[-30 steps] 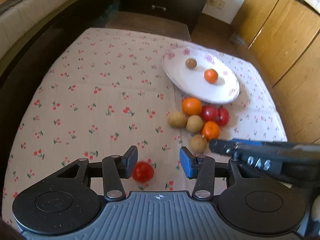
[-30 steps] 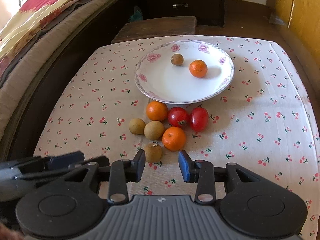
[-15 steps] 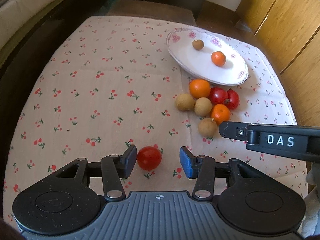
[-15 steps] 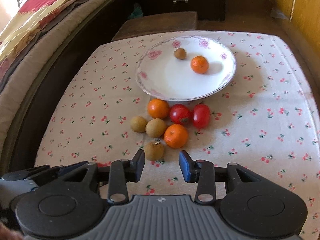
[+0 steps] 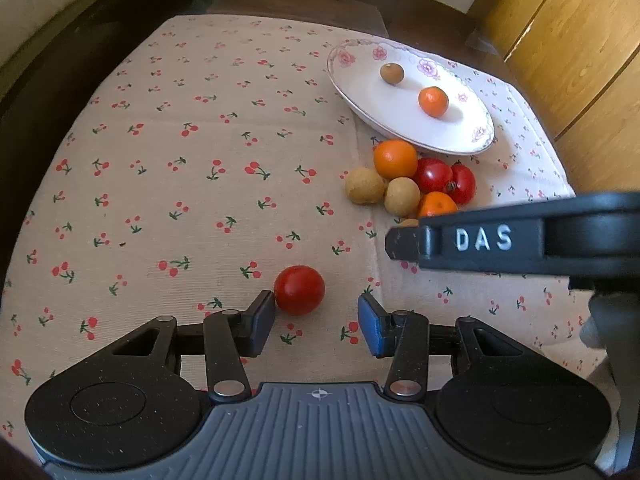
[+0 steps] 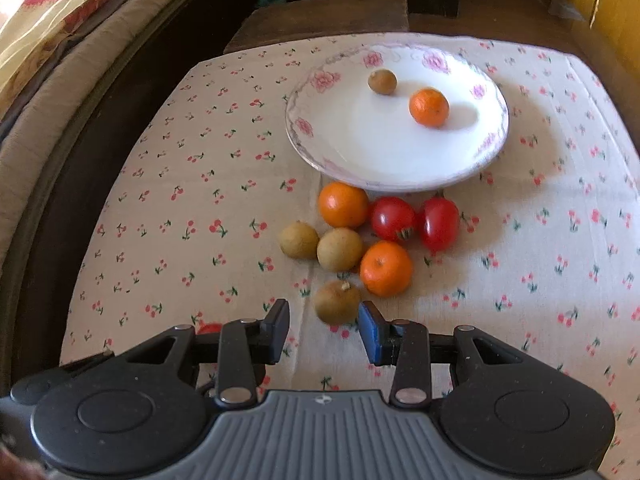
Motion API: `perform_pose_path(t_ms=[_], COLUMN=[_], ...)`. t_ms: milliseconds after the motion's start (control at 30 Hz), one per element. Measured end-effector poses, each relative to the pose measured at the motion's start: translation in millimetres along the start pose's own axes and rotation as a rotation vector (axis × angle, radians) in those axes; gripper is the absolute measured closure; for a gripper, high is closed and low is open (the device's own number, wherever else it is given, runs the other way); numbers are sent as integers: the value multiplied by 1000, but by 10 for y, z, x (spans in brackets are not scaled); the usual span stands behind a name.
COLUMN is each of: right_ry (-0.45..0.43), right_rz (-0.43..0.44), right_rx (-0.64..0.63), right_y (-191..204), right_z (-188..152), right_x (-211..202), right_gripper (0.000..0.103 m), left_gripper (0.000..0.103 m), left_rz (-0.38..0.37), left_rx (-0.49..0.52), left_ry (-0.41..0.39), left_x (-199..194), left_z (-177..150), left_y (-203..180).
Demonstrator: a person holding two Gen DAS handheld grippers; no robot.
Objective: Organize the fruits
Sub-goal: 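Grasp a brown kiwi beside the mandarin with the right tool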
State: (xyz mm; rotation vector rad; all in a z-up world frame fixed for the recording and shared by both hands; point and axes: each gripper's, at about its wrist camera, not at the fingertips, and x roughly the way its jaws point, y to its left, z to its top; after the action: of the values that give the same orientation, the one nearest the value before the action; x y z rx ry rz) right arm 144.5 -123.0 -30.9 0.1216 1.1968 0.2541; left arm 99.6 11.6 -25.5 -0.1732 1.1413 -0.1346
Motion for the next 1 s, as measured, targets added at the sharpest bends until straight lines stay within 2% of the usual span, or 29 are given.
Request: perform_pose_path(t_ms=[267, 467, 567, 633, 1000], right_ry=[31, 48, 33, 24, -10], right_rz=[-80, -93, -102, -107, -131], right_rx=[-70, -64, -82, -93, -160], right_y=[141, 72, 81, 88, 75], right_z=[81, 72, 60, 57, -9], right_x=[89, 146, 153, 149, 10], right_gripper=[64, 64, 67, 73, 74], left_gripper=[49, 47, 47, 46, 44], left_rz=[-10, -14, -6, -2, -2], left_rx=[-12, 6, 20, 23, 27], left_ry=[-3, -6, -6, -2, 0], left_x=[7, 2, 20, 34, 54], left_z=[3, -6, -10, -16, -9], left_y=[65, 27, 2, -7, -8])
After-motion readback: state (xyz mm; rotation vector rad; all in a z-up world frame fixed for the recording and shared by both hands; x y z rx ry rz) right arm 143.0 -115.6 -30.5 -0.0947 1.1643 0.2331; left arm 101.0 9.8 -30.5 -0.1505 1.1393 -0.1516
